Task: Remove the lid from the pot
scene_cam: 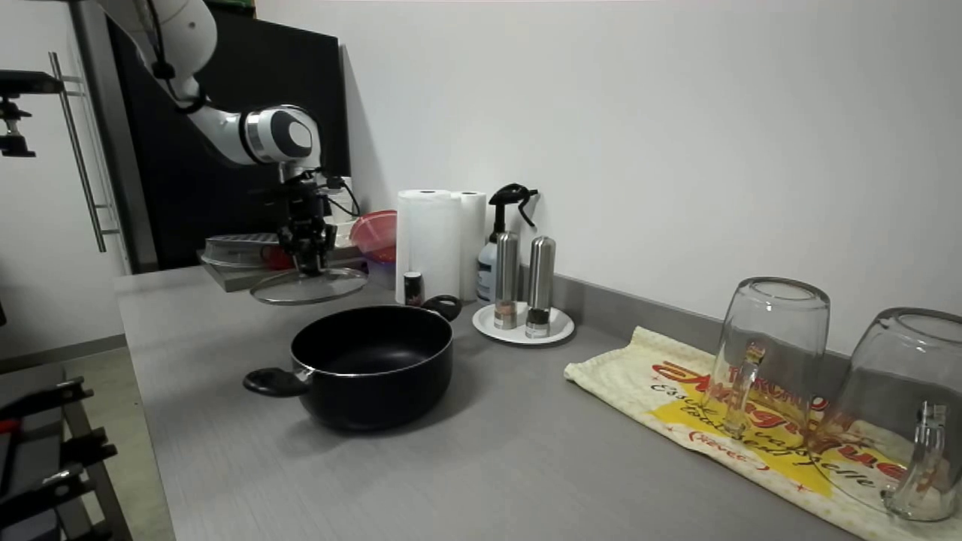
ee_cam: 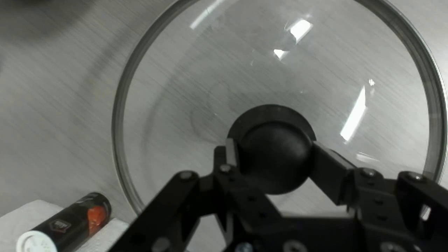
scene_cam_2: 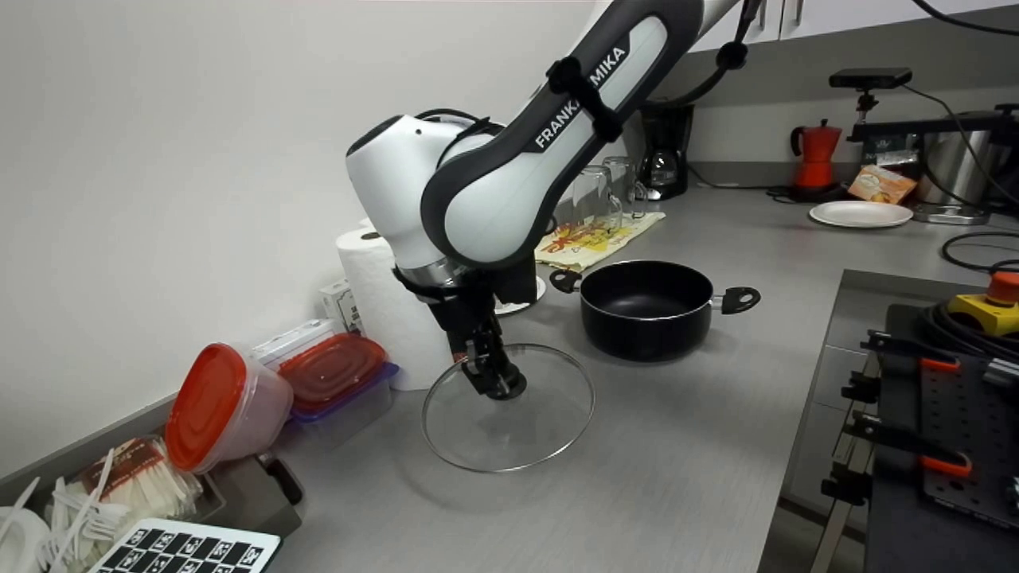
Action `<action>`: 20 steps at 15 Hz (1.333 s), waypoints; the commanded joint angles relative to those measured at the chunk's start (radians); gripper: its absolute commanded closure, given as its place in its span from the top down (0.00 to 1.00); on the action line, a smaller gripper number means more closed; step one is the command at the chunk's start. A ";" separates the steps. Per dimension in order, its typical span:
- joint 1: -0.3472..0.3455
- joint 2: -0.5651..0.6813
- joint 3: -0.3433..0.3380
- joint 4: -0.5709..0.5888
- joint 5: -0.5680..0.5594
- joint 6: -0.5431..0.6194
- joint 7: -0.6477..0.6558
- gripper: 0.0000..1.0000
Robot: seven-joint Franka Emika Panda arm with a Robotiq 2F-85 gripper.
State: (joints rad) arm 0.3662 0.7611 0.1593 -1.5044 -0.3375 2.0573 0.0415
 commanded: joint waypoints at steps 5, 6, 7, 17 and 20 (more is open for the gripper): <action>0.062 0.064 -0.025 0.093 -0.007 -0.028 0.014 0.26; 0.073 0.072 -0.038 0.095 -0.022 -0.011 0.030 0.26; 0.081 0.081 -0.049 0.098 -0.033 0.000 0.042 0.26; 0.095 0.156 -0.100 0.141 -0.030 0.013 0.092 0.26; 0.085 0.174 -0.095 0.154 -0.014 0.003 0.081 0.26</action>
State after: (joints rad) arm 0.4446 0.9142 0.0698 -1.3998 -0.3596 2.0946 0.1167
